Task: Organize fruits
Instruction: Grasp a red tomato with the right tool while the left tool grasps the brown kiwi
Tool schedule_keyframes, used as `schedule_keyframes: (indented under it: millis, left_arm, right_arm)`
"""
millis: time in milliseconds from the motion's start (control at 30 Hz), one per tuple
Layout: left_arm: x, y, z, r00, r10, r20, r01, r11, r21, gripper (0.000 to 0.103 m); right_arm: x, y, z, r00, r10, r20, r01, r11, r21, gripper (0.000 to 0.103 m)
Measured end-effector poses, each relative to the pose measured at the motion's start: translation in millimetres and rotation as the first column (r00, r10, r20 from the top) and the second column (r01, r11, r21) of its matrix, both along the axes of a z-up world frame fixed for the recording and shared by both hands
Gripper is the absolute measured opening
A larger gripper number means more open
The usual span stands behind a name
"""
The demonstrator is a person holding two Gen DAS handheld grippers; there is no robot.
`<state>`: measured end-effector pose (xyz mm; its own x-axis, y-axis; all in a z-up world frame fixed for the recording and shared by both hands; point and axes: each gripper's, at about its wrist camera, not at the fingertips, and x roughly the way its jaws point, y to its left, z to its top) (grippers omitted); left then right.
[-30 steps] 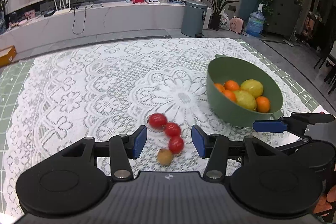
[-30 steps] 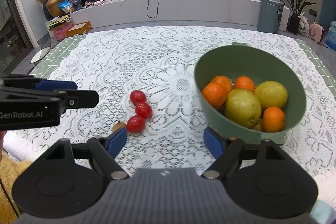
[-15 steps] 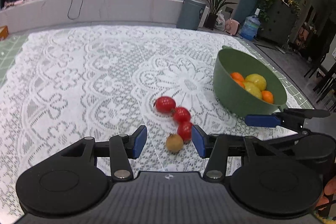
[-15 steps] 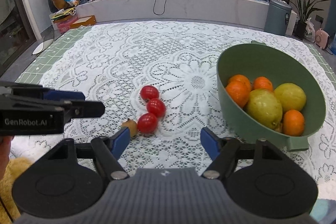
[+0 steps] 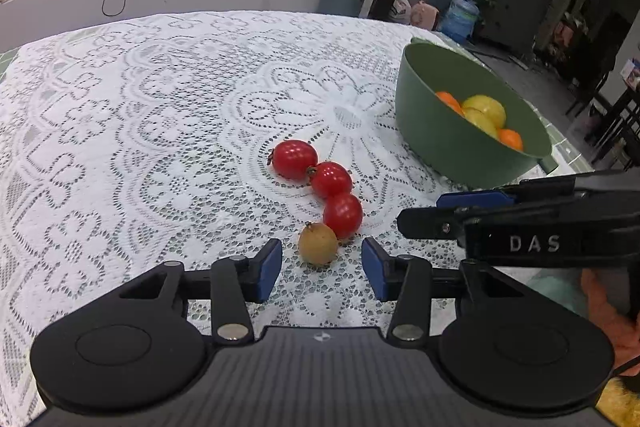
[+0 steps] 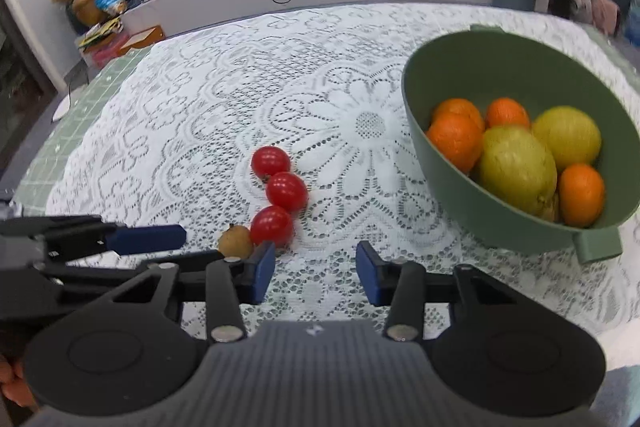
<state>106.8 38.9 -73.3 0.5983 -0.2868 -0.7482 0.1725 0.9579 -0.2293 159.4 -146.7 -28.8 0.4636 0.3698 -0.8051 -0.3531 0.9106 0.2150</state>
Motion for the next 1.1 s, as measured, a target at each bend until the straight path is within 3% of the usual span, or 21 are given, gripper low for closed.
schedule_keyframes:
  millis: [233, 367, 567, 933, 1100]
  left_arm:
    - [10, -3, -8, 1.000, -0.003, -0.022, 0.003, 1.000, -0.004, 0.045]
    - [11, -8, -11, 1.000, -0.014, -0.018, 0.015, 0.999, 0.030, 0.038]
    - [14, -8, -14, 1.000, -0.012, -0.022, 0.013, 1.000, 0.024, 0.027]
    - [16, -6, -17, 0.999, -0.007, -0.037, 0.007, 1.000, 0.001, 0.027]
    - [17, -7, -19, 0.999, -0.006, -0.039, 0.006, 1.000, 0.002, 0.027]
  right_arm:
    - [9, 1, -7, 0.999, -0.004, -0.053, 0.008, 0.997, 0.081, 0.036]
    - [13, 6, -10, 0.997, -0.002, -0.075, 0.009, 0.995, 0.097, 0.036]
    - [19, 11, -12, 0.996, -0.011, -0.083, 0.021, 0.993, 0.119, 0.036]
    - [31, 26, -23, 0.994, -0.015, -0.111, 0.028, 0.993, 0.116, 0.036]
    - [34, 29, -27, 0.992, -0.015, -0.125, 0.030, 0.992, 0.121, 0.031]
